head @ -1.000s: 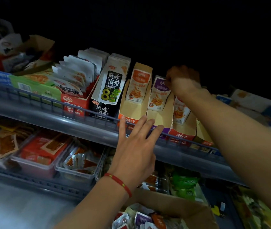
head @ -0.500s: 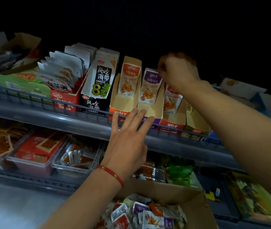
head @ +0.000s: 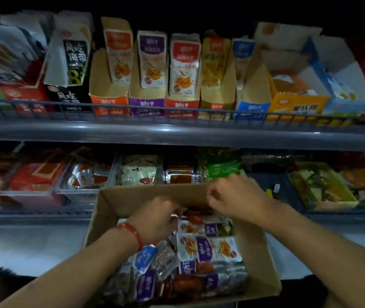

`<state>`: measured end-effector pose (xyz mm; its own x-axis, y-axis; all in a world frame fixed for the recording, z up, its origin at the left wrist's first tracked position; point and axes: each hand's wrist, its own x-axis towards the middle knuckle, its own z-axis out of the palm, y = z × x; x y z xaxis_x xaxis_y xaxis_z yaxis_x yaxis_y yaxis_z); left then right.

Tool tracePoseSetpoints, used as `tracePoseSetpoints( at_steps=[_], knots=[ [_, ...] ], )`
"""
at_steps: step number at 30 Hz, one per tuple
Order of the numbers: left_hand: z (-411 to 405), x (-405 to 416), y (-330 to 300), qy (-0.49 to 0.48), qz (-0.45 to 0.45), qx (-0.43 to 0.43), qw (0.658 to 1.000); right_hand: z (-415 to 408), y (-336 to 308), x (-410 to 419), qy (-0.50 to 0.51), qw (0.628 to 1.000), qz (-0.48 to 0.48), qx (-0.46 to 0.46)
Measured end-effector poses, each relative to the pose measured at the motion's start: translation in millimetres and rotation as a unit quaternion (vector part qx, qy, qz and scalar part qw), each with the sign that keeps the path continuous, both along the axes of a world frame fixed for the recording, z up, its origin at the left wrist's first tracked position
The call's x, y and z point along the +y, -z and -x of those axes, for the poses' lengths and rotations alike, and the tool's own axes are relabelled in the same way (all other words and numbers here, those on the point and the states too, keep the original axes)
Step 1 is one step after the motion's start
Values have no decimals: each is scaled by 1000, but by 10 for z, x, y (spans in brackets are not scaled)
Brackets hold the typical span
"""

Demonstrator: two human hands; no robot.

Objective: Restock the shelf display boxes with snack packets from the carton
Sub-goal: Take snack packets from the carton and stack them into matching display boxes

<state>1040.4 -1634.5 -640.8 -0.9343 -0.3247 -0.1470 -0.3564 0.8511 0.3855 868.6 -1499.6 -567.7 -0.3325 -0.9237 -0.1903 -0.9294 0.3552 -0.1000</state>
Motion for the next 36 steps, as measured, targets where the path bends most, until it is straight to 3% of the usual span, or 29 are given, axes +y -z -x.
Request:
tracePoseSetpoints(
  at_steps=[5, 9, 11, 16, 19, 24, 26, 29, 31, 33, 36],
  knots=[
    [279, 379, 430, 79, -20, -77, 994, 111, 247, 138, -13, 998, -44, -48],
    [500, 545, 885, 137, 119, -136, 974, 199, 247, 108, 4, 998, -2, -64],
    [543, 544, 987, 121, 111, -150, 975, 216, 255, 114, 2, 998, 3, -68],
    [518, 371, 827, -12, -72, -48, 996, 155, 204, 159, -28, 996, 38, -76],
    [416, 223, 434, -69, -152, 4, 986, 96, 160, 162, -62, 992, 70, -87],
    [257, 4, -344, -71, -261, 127, 954, 7, 89, 101, -69, 983, 118, -125],
    [205, -53, -522, -93, -307, 180, 930, -33, 15, 65, -46, 968, 180, -171],
    [151, -80, -685, -168, -404, 277, 856, -84, -150, 38, 16, 942, 228, -247],
    [131, -97, -770, -184, -412, 316, 835, -134, -264, 26, 43, 930, 239, -277],
    [100, -167, -861, -184, -372, 350, 840, -170, -389, 7, 58, 922, 251, -288],
    [26, -421, -1005, -207, -143, 417, 873, -125, -673, -56, 79, 916, 278, -279]
  ],
)
